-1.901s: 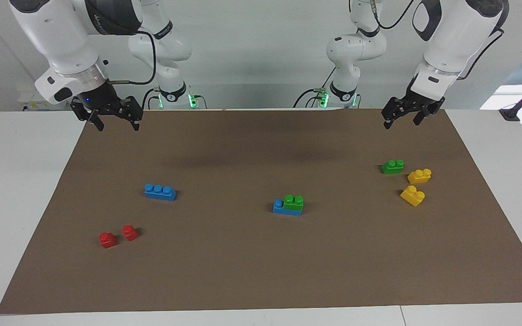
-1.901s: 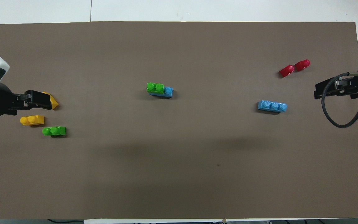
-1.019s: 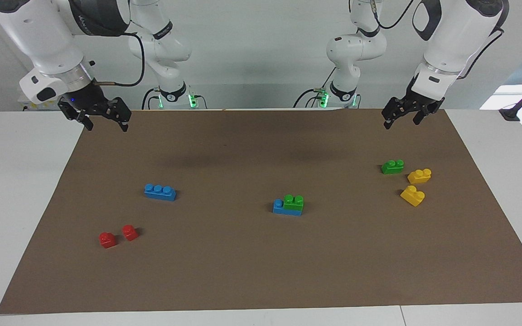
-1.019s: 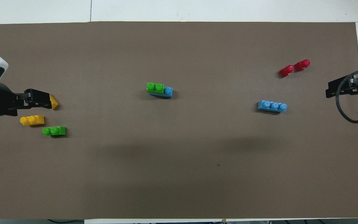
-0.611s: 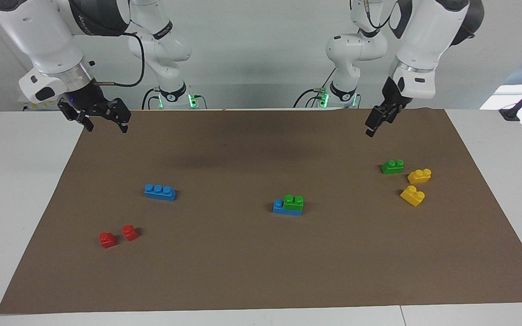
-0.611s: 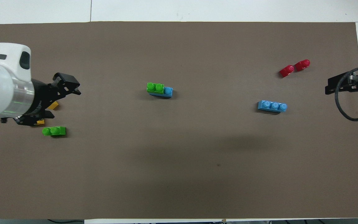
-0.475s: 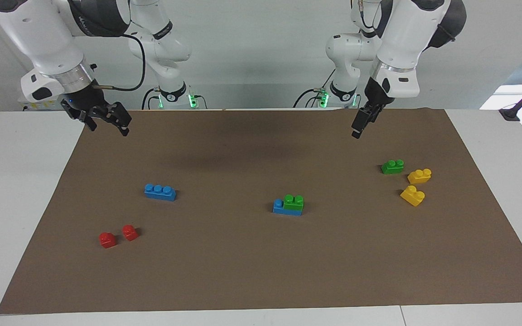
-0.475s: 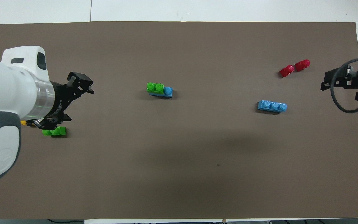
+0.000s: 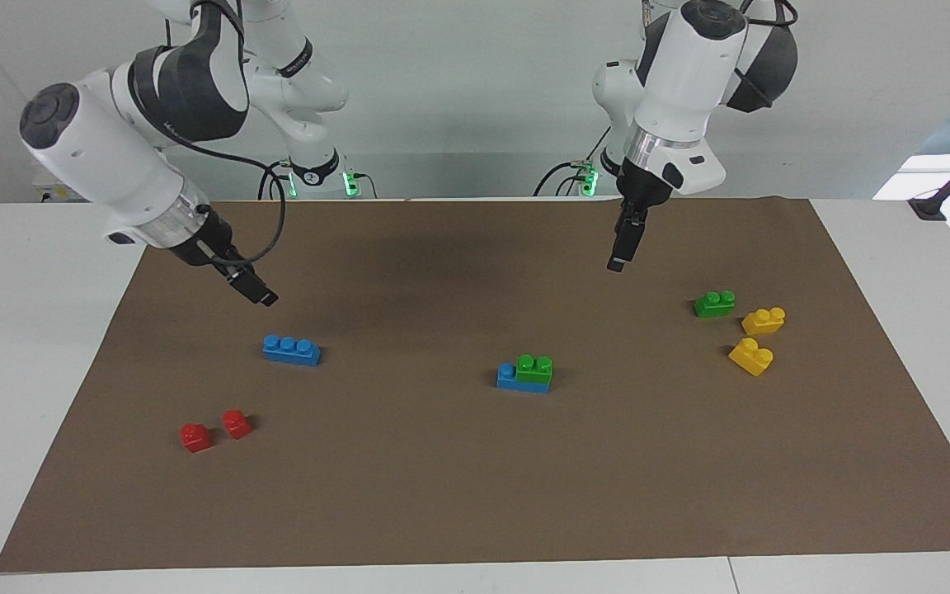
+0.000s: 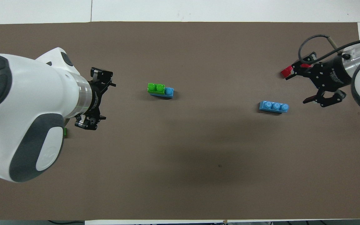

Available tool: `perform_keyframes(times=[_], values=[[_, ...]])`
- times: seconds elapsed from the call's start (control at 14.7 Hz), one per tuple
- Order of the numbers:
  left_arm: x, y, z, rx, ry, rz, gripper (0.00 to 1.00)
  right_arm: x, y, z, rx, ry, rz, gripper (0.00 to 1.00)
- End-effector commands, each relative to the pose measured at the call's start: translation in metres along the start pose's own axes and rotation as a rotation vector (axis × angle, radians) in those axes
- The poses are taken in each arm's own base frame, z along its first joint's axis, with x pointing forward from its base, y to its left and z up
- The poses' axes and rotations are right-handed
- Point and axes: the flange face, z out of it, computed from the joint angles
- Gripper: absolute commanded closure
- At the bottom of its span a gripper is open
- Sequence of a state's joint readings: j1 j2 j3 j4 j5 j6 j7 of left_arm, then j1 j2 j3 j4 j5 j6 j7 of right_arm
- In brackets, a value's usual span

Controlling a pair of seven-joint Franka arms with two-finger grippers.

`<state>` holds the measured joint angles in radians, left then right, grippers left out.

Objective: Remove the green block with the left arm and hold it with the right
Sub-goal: 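Move the left gripper toward the green block while the right gripper approaches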

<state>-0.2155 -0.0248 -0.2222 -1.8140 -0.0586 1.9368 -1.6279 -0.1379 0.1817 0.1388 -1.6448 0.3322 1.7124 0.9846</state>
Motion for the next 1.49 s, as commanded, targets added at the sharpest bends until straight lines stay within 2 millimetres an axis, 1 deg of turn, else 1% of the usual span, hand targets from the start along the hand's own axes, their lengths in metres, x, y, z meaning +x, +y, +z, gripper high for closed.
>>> perform_keyframes(times=[0.0,0.07,0.14,0.27,0.41,0.48,0.54,0.61,0.68,0.75,0.81,0.88,0.95,1.02,1.15,1.22,1.29,1.36,1.43], values=[[-0.023,0.017,0.034,0.008,-0.019,-0.096,0.0,-0.01,-0.013,0.039,0.068,-0.106,0.21,0.07],[-0.026,0.023,0.044,0.013,-0.02,-0.134,0.0,-0.015,-0.021,0.057,0.081,-0.138,0.254,0.07],[-0.03,0.029,0.053,0.012,-0.019,-0.166,0.0,-0.018,-0.026,0.071,0.096,-0.17,0.326,0.07],[-0.041,0.036,0.073,0.001,-0.014,-0.176,0.0,-0.03,-0.04,0.097,0.128,-0.215,0.432,0.07],[-0.042,0.037,0.08,0.002,-0.013,-0.182,0.0,-0.046,-0.05,0.12,0.145,-0.229,0.456,0.09],[-0.047,0.041,0.1,0.03,-0.009,-0.172,0.0,-0.052,-0.055,0.13,0.155,-0.249,0.474,0.09],[-0.059,0.043,0.113,0.038,-0.001,-0.163,0.0,-0.051,-0.058,0.141,0.154,-0.27,0.49,0.09],[-0.059,0.045,0.126,0.052,0.006,-0.182,0.0,-0.046,-0.06,0.151,0.157,-0.281,0.506,0.09],[-0.057,0.052,0.13,0.05,0.006,-0.189,0.0,-0.043,-0.063,0.16,0.163,-0.289,0.518,0.09],[-0.056,0.058,0.142,0.064,0.004,-0.207,0.0,-0.049,-0.067,0.173,0.154,-0.308,0.521,0.09],[-0.057,0.065,0.153,0.079,0.007,-0.234,0.0,-0.053,-0.073,0.182,0.165,-0.328,0.534,0.09],[-0.056,0.074,0.167,0.086,0.019,-0.255,0.0,-0.051,-0.075,0.189,0.176,-0.337,0.548,0.09],[-0.056,0.078,0.174,0.089,0.031,-0.268,0.0,-0.058,-0.079,0.198,0.177,-0.334,0.544,0.08],[-0.053,0.079,0.176,0.09,0.035,-0.281,0.0,-0.07,-0.084,0.207,0.183,-0.343,0.542,0.09],[-0.046,0.082,0.175,0.083,0.034,-0.301,0.0,-0.082,-0.089,0.223,0.179,-0.348,0.54,0.08],[-0.044,0.083,0.178,0.077,0.033,-0.312,0.0,-0.085,-0.091,0.229,0.186,-0.351,0.548,0.08],[-0.044,0.083,0.186,0.084,0.036,-0.315,0.0,-0.09,-0.093,0.236,0.189,-0.359,0.554,0.08],[-0.046,0.083,0.189,0.084,0.035,-0.315,0.0,-0.094,-0.094,0.244,0.186,-0.357,0.547,0.08],[-0.048,0.083,0.192,0.08,0.039,-0.321,0.0,-0.093,-0.094,0.249,0.191,-0.35,0.53,0.08]])
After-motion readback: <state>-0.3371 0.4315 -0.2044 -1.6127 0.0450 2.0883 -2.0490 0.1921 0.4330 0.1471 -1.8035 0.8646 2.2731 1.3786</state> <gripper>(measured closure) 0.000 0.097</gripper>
